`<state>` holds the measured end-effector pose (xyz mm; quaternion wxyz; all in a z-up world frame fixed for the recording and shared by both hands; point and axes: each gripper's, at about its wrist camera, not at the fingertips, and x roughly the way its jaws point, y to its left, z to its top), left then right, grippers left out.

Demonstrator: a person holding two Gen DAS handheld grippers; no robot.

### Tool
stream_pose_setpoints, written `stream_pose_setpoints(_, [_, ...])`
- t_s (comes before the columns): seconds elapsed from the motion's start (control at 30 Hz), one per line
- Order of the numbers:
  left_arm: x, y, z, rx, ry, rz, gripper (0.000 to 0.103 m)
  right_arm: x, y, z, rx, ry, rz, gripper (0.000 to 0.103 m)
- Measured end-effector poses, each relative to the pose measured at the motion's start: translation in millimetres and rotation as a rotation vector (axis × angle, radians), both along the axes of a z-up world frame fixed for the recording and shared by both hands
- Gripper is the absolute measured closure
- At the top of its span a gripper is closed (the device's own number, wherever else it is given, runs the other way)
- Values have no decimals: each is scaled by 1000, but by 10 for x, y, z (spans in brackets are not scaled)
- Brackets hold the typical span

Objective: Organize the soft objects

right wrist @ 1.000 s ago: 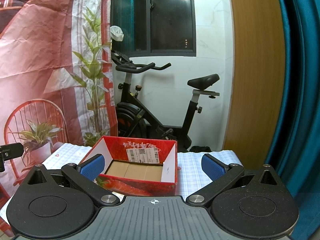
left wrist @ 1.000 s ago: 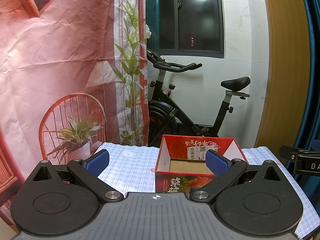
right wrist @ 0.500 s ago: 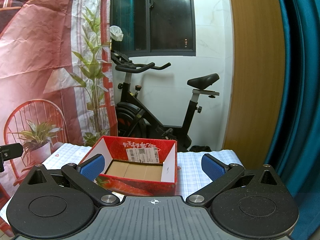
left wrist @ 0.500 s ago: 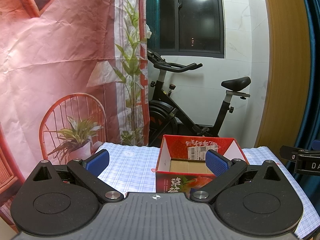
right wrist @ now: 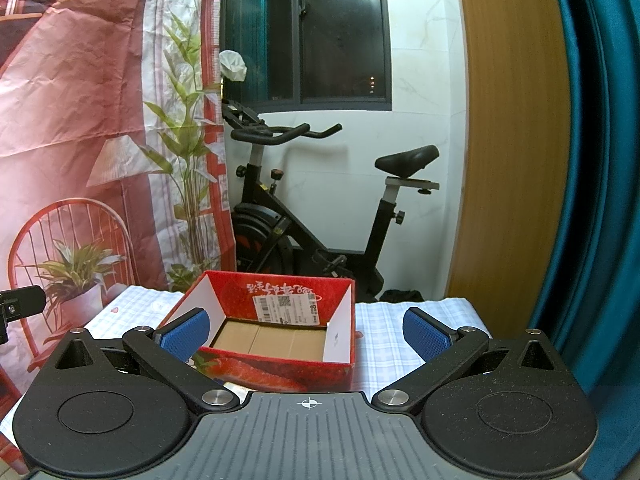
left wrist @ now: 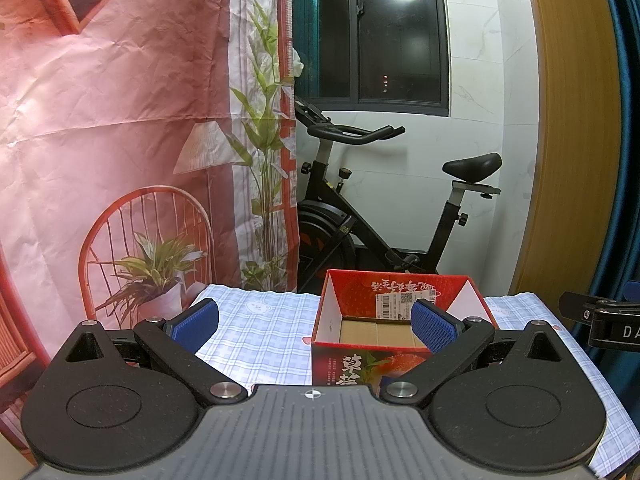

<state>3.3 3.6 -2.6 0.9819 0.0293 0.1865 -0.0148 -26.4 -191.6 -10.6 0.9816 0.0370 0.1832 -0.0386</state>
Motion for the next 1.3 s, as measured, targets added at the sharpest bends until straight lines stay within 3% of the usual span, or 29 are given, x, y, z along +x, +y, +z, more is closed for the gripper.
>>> stream_pose_setpoints(0.4, [17, 11, -74, 0, 21, -3, 0, 8, 4, -39, 18, -3, 11, 0])
stream_pose_setpoints(0.7, [20, 52, -555, 8, 70, -48, 0, -39, -112, -571, 162, -5, 70, 0])
stream_pose_setpoints(0.8, [61, 72, -767, 17, 116, -75, 0, -71, -102, -793, 161, -3, 92, 0])
stream_pose_setpoints(1.0, [157, 123, -1165, 18, 199, -95, 0, -96, -7, -1238, 184, 84, 132, 0])
stream_pose_setpoints(1.3, [276, 1, -1678, 21, 335, -179, 4, -19, 118, -1773, 136, 222, 117, 0])
